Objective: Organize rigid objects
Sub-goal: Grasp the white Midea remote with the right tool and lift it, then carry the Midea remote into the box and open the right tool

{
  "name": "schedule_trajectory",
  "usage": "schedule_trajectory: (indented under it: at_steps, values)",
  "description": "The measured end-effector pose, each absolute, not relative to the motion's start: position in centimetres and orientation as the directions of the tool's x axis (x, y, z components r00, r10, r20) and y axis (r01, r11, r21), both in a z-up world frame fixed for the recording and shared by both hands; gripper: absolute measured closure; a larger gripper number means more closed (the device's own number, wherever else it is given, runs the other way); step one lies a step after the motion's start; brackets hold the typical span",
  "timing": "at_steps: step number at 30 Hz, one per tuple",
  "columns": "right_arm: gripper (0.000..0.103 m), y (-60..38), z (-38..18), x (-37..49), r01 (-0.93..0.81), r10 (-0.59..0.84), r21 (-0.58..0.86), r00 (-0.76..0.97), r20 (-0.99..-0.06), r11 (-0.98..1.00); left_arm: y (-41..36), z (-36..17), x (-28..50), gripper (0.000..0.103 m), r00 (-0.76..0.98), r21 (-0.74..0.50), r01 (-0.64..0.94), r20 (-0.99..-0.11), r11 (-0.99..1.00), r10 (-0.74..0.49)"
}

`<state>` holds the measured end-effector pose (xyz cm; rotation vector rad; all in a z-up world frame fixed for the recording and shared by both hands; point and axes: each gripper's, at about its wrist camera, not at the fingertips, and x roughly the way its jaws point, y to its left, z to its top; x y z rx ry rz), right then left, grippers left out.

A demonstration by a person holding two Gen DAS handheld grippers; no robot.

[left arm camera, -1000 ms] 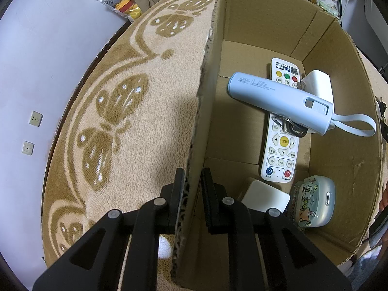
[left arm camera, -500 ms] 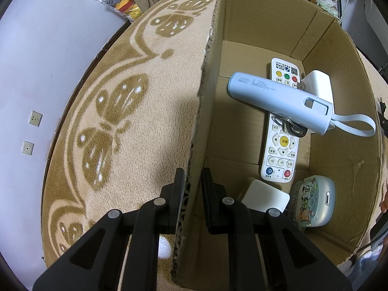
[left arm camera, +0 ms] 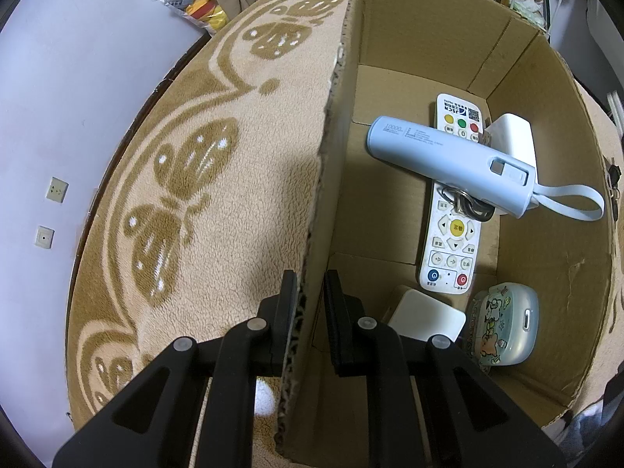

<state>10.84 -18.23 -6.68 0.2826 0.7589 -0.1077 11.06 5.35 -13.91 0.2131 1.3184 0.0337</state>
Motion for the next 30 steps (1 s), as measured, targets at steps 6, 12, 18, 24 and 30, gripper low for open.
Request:
schedule_trajectory:
  at_steps: [6,12,18,24,30]
  values:
    - [0.052,-13.4,-5.1,10.6,0.06,0.098,0.216,0.752,-0.652,0.975,5.3,-13.9,11.1,0.089,0.251,0.173,0.096,-0.957,0.98,0.144]
    - [0.052,-9.2,-4.7,10.0,-0.043,0.167,0.206,0.754,-0.635,0.978,5.4,-13.8,11.1,0.089,0.251,0.171,0.095,-0.957,0.981,0.143]
    - [0.052,-7.8,-5.7,9.7,-0.081,0.205,0.215,0.731,-0.652,0.973,5.4,-13.8,11.1,0.089,0.25,0.168,0.094,-0.958,0.981,0.14]
    - [0.052,-7.5,-6.2,9.8,-0.092,0.208,0.205,0.719,-0.663,0.974,5.4,-13.7,11.2,0.089,0.25,0.166,0.094,-0.958,0.982,0.138]
    - [0.052,-7.4,-6.7,9.9,-0.096,0.21,0.202,0.71,-0.673,0.975,5.4,-13.7,11.2,0.089,0.25,0.167,0.094,-0.958,0.981,0.139]
